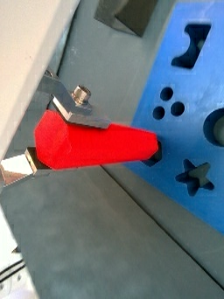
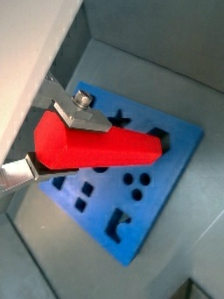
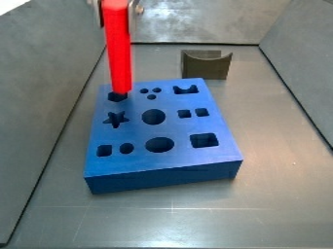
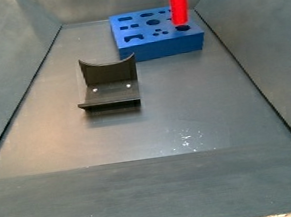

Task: Pick up the hexagon object. Move up. Place the hexagon object on the fixture. Regrasp the hexagon object. Move to above the board. Insert the hexagon object.
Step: Insert the hexagon object.

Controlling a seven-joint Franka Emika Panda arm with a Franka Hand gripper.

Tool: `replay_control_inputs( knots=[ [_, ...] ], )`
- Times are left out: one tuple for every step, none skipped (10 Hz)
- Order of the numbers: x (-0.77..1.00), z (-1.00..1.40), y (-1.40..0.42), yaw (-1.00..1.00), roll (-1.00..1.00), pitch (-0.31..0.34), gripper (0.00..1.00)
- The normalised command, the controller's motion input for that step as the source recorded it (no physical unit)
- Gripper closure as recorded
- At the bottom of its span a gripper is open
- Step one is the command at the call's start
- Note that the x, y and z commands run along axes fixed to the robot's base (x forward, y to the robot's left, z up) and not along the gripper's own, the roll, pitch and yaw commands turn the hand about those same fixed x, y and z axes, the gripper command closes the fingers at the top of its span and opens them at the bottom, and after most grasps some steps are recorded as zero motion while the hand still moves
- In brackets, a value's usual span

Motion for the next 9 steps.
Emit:
replay_control_inputs(
  knots=[
    [0.0,0.0,0.0,0.0,-0.02,-0.021,1.0],
    [0.03,-0.21,-0.01,0.0,-0.03,-0.036,1.0],
    [-0.11,-0.58,-0.28,-0.26,-0.15,-0.041,1.0],
    [-0.16,-0.51,-0.24,-0.44,-0.18,-0.099,1.0],
    [-0.09,-0.18,-0.13,-0.28,-0.13,-0.144,1.0],
    [0.0,0.0,0.0,0.0,0.0,-0.004,1.0],
    [-0.21,-0.42,0.0,-0.71,-0.24,-0.027,1.0],
    [-0.09,-0.47,0.0,-0.85,-0.23,-0.023,1.0],
    [-0.06,-0.02,0.02,0.0,0.0,0.0,1.0]
  ],
)
